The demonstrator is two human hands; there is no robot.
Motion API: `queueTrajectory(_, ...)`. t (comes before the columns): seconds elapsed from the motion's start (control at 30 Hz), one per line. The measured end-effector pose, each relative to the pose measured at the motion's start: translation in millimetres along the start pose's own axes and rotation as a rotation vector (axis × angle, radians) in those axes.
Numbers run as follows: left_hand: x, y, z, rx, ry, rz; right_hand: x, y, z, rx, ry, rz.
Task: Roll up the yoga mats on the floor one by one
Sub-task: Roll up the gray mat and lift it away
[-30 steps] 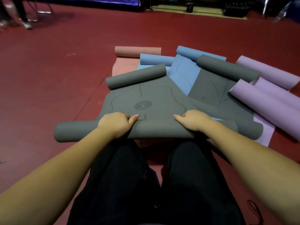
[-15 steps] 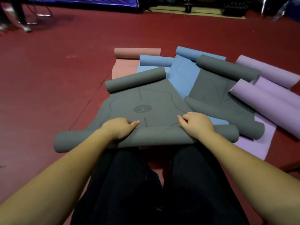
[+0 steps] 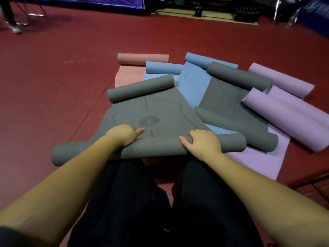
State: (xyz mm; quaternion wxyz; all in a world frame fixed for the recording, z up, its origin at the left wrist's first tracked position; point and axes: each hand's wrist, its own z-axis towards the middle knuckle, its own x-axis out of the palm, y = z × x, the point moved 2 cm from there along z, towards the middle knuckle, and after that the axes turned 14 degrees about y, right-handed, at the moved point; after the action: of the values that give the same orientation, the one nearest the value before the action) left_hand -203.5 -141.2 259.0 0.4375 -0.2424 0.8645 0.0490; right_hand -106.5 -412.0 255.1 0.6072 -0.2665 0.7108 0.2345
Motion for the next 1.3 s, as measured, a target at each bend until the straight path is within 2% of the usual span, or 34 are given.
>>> queueTrajectory(0.17, 8, 0, -20, -0.013, -0.406, 0.111, 3, 0, 8, 0.013, 0.027, -0.018)
queueTrajectory(0.3, 36, -1, -38, 0.008, -0.583, 0.038, 0, -2, 14, 0.046, 0.072, 0.022)
queueTrajectory(0.4, 54, 0, -42, 0.017, -0.560, 0.125, -6, -4, 20, 0.066, 0.154, 0.077)
queueTrajectory(0.6, 26, -2, -49, 0.057, -0.520, 0.164, -26, -3, 27, 0.080, 0.283, 0.073)
queueTrajectory(0.7, 13, -4, -52, 0.058, -0.508, 0.173, -40, -8, 26, 0.075, 0.417, 0.093)
queueTrajectory(0.83, 12, -8, -54, 0.048, -0.323, 0.117, -44, -10, 25, 0.080, 0.622, 0.160)
queueTrajectory(0.93, 13, -5, -48, 0.015, -0.219, 0.081, -35, -9, 30, 0.070, 0.694, 0.208)
queueTrajectory(1.0, 8, -4, -46, -0.020, -0.137, 0.054, -29, -8, 33, 0.016, 0.561, 0.209)
queueTrajectory(1.07, 3, -3, -41, -0.041, -0.048, 0.022, -27, -8, 32, -0.017, 0.316, 0.186)
queueTrajectory(1.13, -1, -4, -36, -0.047, 0.041, 0.004, -27, -5, 26, -0.012, 0.145, 0.160)
queueTrajectory(1.3, -7, -12, -19, -0.029, 0.200, -0.117, -12, -3, 6, 0.027, 0.014, 0.114)
